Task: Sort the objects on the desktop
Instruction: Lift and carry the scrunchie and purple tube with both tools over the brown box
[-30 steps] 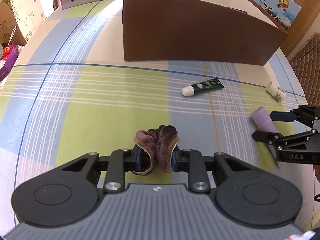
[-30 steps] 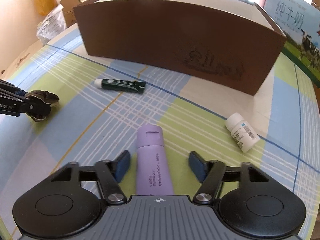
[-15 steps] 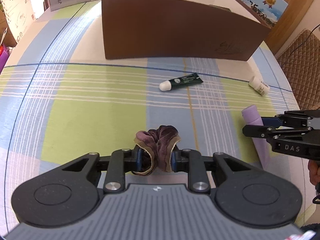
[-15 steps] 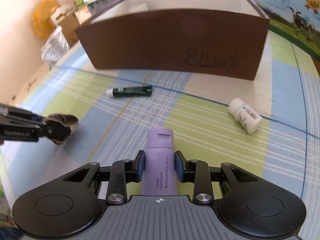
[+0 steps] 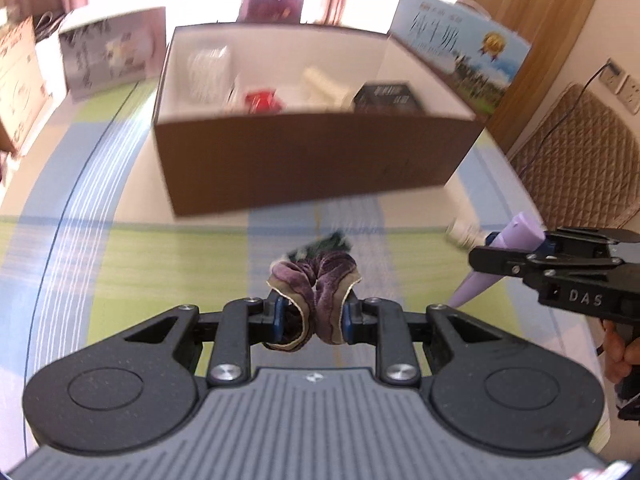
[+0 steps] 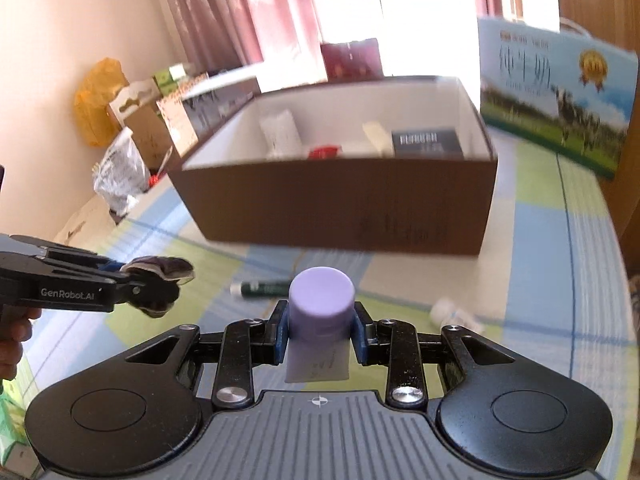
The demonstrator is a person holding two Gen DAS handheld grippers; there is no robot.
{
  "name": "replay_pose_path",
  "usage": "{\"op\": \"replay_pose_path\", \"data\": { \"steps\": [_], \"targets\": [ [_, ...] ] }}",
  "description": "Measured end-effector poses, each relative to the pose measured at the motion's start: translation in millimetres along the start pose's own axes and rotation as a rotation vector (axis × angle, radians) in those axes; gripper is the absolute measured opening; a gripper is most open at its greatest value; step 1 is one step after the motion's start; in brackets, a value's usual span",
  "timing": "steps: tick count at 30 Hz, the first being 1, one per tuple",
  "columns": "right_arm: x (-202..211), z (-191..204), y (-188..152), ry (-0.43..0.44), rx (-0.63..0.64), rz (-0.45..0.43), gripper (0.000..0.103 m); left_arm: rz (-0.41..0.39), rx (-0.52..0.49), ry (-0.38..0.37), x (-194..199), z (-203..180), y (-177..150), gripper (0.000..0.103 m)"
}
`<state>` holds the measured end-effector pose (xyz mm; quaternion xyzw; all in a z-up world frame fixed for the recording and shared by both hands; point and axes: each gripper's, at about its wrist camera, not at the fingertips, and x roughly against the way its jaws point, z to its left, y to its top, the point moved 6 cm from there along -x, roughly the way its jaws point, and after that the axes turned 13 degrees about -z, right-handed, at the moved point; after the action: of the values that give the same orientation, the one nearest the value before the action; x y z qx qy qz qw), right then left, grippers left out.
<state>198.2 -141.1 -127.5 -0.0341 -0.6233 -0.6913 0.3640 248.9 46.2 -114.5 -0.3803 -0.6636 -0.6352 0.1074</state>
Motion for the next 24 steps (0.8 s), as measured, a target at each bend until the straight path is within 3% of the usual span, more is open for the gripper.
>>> {"op": "replay_pose_path", "data": {
  "steps": [14,24],
  "targets": [
    [6.5,8.7,103.3,0.026,0.09,-0.183,0.029,-0.181,-0.046,-0.026,-2.9,-10.0,89.3,0.021],
    [-35.6,2.2,160.8,0.051,0.095,-0.221,0.029,-0.204,-0.065,-0.021,-32.0,3.1,133.8,0.021]
  ]
}}
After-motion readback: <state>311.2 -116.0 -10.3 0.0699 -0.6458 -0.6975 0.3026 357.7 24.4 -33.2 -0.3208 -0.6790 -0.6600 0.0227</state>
